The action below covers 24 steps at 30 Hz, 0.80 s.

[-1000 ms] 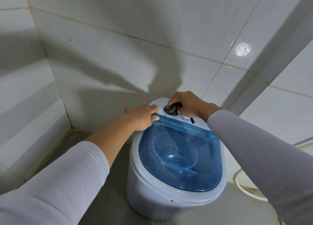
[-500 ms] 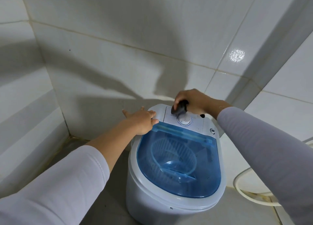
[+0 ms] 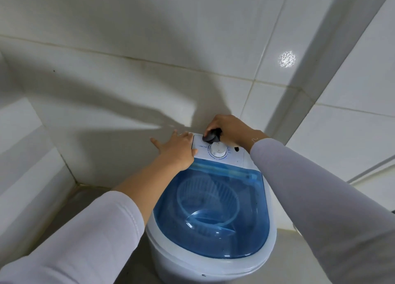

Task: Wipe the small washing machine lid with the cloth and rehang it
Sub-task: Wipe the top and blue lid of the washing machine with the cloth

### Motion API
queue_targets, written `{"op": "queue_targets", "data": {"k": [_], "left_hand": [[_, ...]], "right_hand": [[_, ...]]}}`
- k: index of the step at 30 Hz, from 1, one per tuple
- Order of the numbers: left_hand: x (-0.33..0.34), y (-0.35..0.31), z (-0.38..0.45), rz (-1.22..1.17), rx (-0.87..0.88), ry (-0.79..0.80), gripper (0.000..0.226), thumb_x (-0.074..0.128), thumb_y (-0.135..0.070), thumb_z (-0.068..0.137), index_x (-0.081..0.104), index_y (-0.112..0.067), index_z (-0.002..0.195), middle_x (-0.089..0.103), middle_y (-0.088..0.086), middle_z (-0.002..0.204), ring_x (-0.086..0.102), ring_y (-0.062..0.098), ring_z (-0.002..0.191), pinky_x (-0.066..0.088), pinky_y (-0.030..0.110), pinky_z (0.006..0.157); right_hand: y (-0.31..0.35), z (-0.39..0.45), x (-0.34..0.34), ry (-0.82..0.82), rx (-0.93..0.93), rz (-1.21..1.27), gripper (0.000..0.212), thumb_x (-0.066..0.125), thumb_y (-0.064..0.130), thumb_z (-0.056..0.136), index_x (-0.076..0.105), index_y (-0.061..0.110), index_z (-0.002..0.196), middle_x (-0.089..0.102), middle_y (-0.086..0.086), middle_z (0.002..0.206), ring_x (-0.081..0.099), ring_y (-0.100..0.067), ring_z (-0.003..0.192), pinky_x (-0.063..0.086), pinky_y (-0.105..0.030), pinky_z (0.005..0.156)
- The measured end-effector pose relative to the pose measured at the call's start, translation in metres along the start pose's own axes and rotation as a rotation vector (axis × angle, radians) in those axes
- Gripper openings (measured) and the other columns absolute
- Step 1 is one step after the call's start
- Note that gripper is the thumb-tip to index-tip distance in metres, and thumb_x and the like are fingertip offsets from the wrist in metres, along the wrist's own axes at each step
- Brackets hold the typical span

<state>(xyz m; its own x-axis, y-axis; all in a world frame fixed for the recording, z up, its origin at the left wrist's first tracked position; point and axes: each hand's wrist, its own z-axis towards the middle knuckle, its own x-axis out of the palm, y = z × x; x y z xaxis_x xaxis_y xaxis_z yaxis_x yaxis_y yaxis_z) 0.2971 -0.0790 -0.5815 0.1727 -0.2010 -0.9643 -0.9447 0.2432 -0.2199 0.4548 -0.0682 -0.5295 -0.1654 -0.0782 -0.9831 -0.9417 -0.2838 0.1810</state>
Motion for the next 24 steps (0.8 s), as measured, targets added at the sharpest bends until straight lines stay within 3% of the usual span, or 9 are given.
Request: {"op": "queue_targets", "data": {"k": [5, 12, 16, 24], "left_hand": [[-0.001, 0.001, 0.001, 0.032, -0.006, -0.008, 0.055, 0.034, -0.04, 0.099, 0.019, -0.025, 0.15, 0.017, -0.013, 0.158, 0.003, 0.018, 0.149, 0.009, 0.076, 0.103], [0.0, 0.003, 0.002, 0.047, -0.013, -0.013, 0.057, 0.033, -0.044, 0.099, 0.014, -0.028, 0.15, 0.012, -0.013, 0.16, 0.001, 0.017, 0.149, 0.007, 0.076, 0.103], [0.0, 0.003, 0.002, 0.046, -0.012, -0.014, 0.058, 0.034, -0.045, 0.098, 0.015, -0.029, 0.15, 0.013, -0.014, 0.159, 0.002, 0.017, 0.149, 0.005, 0.077, 0.103], [0.0, 0.004, -0.001, -0.004, -0.006, -0.036, 0.055, 0.037, -0.044, 0.098, 0.02, -0.03, 0.148, 0.019, -0.011, 0.158, 0.005, 0.019, 0.149, 0.006, 0.076, 0.104]], "right_hand": [[-0.012, -0.008, 0.001, -0.03, 0.006, 0.02, 0.041, 0.049, -0.005, 0.079, 0.072, 0.018, 0.104, 0.064, -0.007, 0.109, 0.059, -0.024, 0.101, 0.048, -0.031, 0.09], [-0.024, -0.02, 0.001, -0.051, 0.109, 0.05, 0.05, 0.045, -0.012, 0.077, 0.072, 0.02, 0.103, 0.057, 0.009, 0.087, 0.061, -0.022, 0.099, 0.048, -0.026, 0.088], [-0.027, -0.03, 0.0, -0.071, 0.163, 0.053, 0.049, 0.045, -0.01, 0.078, 0.071, 0.022, 0.105, 0.065, -0.005, 0.111, 0.06, -0.024, 0.102, 0.047, -0.028, 0.089], [-0.02, -0.048, 0.005, -0.113, 0.239, -0.059, 0.038, 0.051, 0.005, 0.086, 0.065, 0.022, 0.117, 0.064, -0.008, 0.118, 0.058, -0.029, 0.108, 0.046, -0.031, 0.086]]}}
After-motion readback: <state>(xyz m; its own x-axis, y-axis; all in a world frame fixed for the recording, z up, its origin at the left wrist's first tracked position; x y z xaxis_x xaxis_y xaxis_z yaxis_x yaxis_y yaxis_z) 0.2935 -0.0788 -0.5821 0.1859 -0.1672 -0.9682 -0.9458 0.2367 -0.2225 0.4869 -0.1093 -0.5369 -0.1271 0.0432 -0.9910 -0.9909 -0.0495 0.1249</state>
